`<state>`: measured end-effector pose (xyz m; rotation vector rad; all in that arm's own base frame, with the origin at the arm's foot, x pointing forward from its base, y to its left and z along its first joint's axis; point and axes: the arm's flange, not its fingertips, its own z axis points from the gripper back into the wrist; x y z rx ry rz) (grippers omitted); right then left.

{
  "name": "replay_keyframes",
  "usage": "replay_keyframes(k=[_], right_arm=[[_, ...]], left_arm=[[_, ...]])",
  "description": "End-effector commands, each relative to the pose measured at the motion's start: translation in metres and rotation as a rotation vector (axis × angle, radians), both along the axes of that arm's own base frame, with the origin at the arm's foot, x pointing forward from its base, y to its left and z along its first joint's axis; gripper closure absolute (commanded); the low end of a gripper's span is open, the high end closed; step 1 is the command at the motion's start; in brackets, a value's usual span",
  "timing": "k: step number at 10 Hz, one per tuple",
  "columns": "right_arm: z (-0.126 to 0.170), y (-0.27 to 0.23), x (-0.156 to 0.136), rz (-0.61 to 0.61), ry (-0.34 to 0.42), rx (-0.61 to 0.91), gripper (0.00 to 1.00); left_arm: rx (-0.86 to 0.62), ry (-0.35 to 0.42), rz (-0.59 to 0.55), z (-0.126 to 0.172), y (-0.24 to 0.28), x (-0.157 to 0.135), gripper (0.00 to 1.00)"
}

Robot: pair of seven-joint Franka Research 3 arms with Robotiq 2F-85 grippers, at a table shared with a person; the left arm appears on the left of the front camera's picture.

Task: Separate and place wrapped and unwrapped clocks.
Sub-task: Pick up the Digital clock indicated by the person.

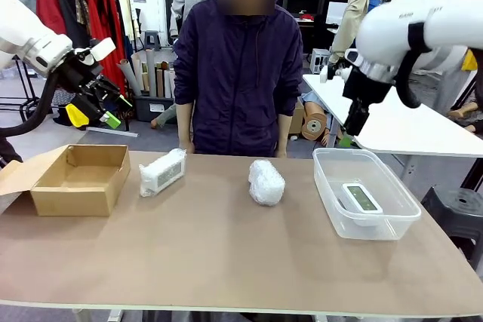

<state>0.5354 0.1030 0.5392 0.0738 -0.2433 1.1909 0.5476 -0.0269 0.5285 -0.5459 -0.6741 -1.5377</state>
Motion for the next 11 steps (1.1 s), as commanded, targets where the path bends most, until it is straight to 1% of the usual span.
replay_keyframes(k=[1,3,5,7,10,11], right_arm=[[0.010,-0.009,0.010,0.129,0.047,0.151,0.00],[0.022,-0.016,0.018,0.209,0.075,0.304,0.00],[0.028,-0.024,0.021,0.232,0.044,0.405,0.00],[0.036,-0.027,0.024,0.247,0.016,0.445,0.00],[0.034,-0.040,0.035,0.215,0.013,0.492,0.00],[0.035,-0.049,0.037,0.240,0.002,0.495,0.00]], left_arm=[[0.003,-0.005,0.004,0.001,0.000,-0.001,0.00],[0.003,-0.005,0.004,0.001,0.000,-0.001,0.00],[0.003,-0.005,0.004,0.001,0.000,-0.001,0.00],[0.003,-0.005,0.004,0.001,0.000,-0.001,0.00],[0.003,-0.005,0.004,0.001,0.000,-0.001,0.00],[0.003,-0.005,0.004,0.001,0.000,-0.001,0.00]])
